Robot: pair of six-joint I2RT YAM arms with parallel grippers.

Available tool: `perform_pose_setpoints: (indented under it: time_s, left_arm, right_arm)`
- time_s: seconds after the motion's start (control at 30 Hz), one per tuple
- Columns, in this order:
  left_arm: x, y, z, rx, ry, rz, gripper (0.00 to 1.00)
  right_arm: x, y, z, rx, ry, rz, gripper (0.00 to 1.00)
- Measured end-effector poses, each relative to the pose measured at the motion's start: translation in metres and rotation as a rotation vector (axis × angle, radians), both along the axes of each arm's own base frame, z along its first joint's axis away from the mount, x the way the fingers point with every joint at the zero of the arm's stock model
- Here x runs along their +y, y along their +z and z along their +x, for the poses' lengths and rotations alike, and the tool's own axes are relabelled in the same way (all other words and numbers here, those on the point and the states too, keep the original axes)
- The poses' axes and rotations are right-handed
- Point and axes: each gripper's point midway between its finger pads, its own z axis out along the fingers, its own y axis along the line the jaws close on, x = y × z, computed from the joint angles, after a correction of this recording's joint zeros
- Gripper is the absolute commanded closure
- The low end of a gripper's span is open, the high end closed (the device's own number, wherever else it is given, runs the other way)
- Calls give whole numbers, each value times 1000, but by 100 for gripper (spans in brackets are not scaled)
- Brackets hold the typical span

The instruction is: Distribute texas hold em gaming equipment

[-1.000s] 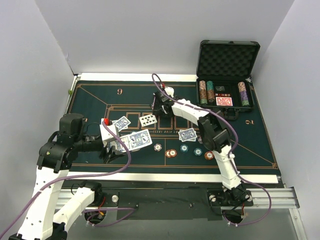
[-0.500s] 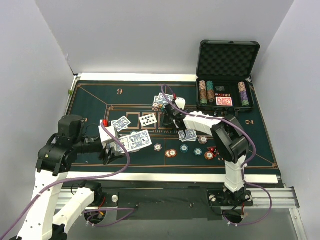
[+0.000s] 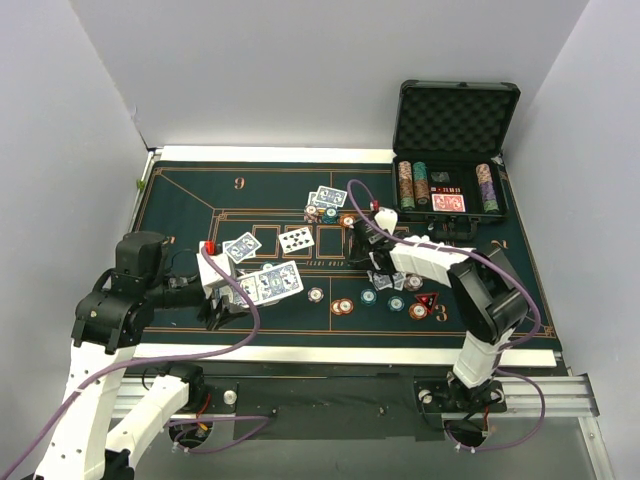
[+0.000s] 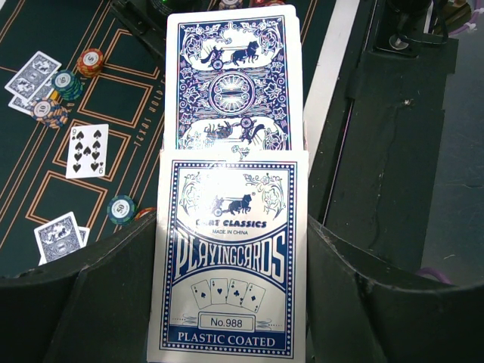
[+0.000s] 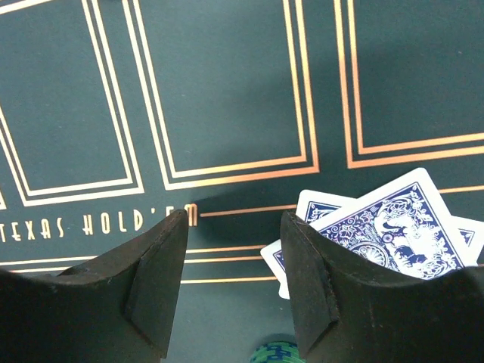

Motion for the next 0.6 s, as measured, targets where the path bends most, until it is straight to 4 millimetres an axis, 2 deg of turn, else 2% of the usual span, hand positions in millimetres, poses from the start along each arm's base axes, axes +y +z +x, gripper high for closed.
perform_pose_setpoints:
  time_s: [0.2, 0.3, 0.37, 0.47, 0.5, 0.6]
  left_arm:
    - [0, 0, 0, 1, -1, 0, 70]
    - [0, -2, 0, 5, -1, 1, 70]
    - [0, -3, 0, 7, -1, 1, 70]
    - [0, -4, 0, 12, -2, 3, 70]
    - [0, -5, 0, 13, -2, 3, 70]
    - [0, -6, 0, 15, -4, 5, 70]
  right_arm:
    - [-8, 3, -12, 41, 1, -24, 46]
    - [-3, 25, -14, 42, 15, 5, 38]
    - [7, 58, -6, -7, 25, 65, 30]
    - [24, 121, 2, -113, 49, 195, 18]
    - [31, 148, 2, -158, 63, 258, 13]
    - [41, 199, -9, -229, 103, 396, 7]
